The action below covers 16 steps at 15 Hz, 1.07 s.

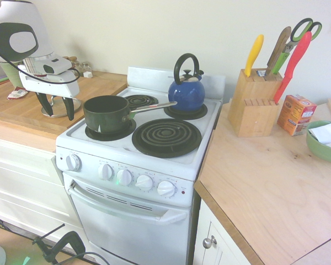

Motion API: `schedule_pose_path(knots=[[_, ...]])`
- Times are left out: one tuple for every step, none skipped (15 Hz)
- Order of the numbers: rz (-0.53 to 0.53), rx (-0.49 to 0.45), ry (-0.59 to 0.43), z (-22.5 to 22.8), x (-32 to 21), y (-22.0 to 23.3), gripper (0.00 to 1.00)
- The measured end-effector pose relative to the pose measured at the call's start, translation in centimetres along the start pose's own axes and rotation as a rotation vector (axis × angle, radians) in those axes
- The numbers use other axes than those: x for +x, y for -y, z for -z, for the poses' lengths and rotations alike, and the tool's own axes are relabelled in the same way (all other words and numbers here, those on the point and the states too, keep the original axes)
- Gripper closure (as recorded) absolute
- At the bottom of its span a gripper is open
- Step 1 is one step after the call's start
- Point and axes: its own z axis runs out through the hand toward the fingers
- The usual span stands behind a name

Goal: Cover the lid of the pot

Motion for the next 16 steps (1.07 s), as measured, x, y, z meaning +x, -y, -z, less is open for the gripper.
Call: schedule_pose_path(knots=[[0.000, 0.000, 0.000, 0.0, 0.0, 0.0, 0.00], [-0.007, 0.000, -0.006, 0.2, 0.0, 0.1, 0.00], [-0.019, 0.007, -0.023, 0.8, 0.1, 0.6, 0.00], [-0.034, 0.023, -0.047, 2.1, 0.3, 1.6, 0.00], [-0.056, 0.044, -0.073, 3.8, 0.4, 2.8, 0.00], [-0.089, 0.063, -0.099, 5.4, 0.4, 4.0, 0.00], [-0.132, 0.077, -0.119, 6.9, 0.4, 5.6, 0.00], [-0.179, 0.084, -0.129, 8.0, 0.4, 7.1, 0.00], [-0.229, 0.084, -0.132, 8.5, 0.5, 8.8, 0.00], [-0.291, 0.083, -0.127, 8.4, 0.5, 10.4, 0.00], [-0.351, 0.070, -0.117, 8.0, 0.5, 11.8, 0.00], [-0.401, 0.046, -0.110, 7.3, 0.3, 13.0, 0.00], [-0.440, 0.024, -0.105, 6.5, -0.1, 14.1, 0.00], [-0.467, 0.006, -0.097, 5.5, -0.5, 15.0, 0.00], [-0.483, -0.009, -0.088, 4.4, -0.9, 15.7, 0.00], [-0.489, -0.026, -0.080, 3.3, -1.3, 16.2, 0.00]])
